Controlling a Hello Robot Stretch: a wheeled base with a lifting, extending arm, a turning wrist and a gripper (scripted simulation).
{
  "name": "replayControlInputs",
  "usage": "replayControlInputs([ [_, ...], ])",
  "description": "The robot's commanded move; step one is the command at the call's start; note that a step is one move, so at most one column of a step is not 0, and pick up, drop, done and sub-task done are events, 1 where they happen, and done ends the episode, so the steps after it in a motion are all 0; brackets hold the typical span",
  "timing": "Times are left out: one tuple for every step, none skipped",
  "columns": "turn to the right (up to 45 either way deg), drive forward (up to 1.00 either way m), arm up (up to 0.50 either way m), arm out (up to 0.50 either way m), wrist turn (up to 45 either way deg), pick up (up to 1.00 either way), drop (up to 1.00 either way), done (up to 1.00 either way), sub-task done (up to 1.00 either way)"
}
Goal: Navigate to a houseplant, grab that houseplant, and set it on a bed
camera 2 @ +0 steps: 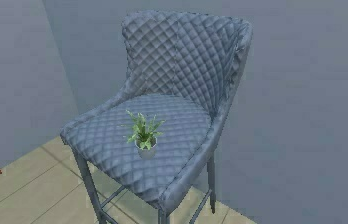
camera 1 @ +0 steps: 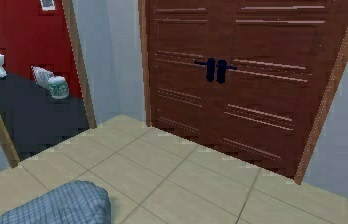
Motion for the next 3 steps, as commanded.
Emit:
replayControlInputs([
  [0.0,0.00,0.50,0.00,0.0,0.00,0.00,0.00,0.00],
  [0.0,0.00,0.38,0.00,0.0,0.00,0.00,0.00,0.00],
  [0.0,0.00,0.00,0.16,0.0,0.00,0.00,0.00,0.00],
])
